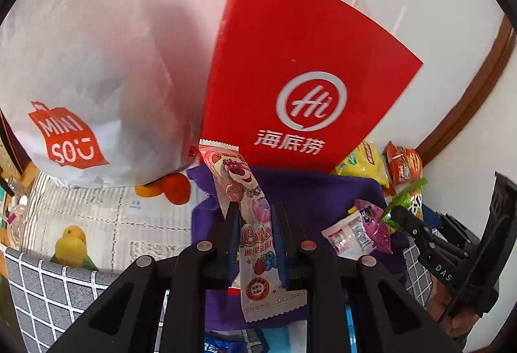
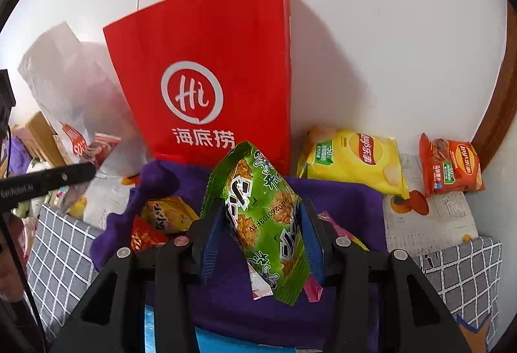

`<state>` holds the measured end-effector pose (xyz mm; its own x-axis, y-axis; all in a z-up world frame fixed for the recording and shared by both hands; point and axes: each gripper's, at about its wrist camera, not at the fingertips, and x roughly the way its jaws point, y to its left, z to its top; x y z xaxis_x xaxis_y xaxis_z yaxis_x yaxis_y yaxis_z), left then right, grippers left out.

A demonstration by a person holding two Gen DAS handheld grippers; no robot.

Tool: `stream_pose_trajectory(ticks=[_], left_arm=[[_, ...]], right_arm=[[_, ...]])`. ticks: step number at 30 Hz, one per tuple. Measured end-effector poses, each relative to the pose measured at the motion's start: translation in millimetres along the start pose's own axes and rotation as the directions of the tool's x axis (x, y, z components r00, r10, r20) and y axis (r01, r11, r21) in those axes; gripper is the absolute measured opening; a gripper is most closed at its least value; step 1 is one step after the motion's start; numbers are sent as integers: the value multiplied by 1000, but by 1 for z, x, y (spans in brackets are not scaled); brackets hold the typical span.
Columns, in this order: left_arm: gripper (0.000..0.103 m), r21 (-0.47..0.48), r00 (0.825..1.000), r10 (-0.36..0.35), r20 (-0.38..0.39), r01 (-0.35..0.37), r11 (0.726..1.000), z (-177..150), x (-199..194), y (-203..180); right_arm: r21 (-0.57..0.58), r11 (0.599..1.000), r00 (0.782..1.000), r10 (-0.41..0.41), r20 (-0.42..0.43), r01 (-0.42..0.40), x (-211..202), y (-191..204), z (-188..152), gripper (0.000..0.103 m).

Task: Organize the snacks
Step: 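Carry both held snacks over the purple towel, then lower both snacks onto the purple towel and open both tools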

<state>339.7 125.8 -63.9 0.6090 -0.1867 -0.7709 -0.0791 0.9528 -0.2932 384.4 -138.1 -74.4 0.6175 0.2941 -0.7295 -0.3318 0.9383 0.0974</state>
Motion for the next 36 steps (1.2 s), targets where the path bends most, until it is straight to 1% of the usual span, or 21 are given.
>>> stream_pose_trajectory(ticks=[4,7,12,16,18,20,23,26,29,36], left_arm=[[18,-16,1000,-16,-19,15,1000,0,5,4],[18,-5,999,-32,-42,32,999,-2,12,-1],[19,20,992,-95,-81,97,995,-10,24,-17],[19,38,984,-137,-116,143,989,-19,38,-31],[19,48,980,-129,-155,138,989,-25,49,-38],[19,54,977,-120,-176,131,990,-29,56,-42],[19,72,975,-104,-196,120,990,-33,62,-47],[19,80,973,-81,-216,100,992,-35,69,-50],[19,78,969,-74,-238,95,992,-37,75,-50],[19,75,965,-65,-255,87,993,-36,81,-50]], right_arm=[[-2,1000,999,26,-31,-26,8,-3,-2,46],[-14,1000,998,26,-50,-27,13,1,-5,46],[-40,999,996,34,-80,-37,20,8,-9,46],[-51,999,992,10,-125,-16,27,7,-11,46],[-46,999,989,1,-150,-8,32,4,-12,46],[-42,999,985,-11,-171,4,36,1,-13,46],[-42,999,984,-1,-180,-7,36,-1,-13,46],[-59,998,983,-10,-185,0,37,0,-14,46],[-62,998,980,-8,-199,-4,40,2,-16,46],[-90,996,975,0,-220,-21,46,9,-18,46]])
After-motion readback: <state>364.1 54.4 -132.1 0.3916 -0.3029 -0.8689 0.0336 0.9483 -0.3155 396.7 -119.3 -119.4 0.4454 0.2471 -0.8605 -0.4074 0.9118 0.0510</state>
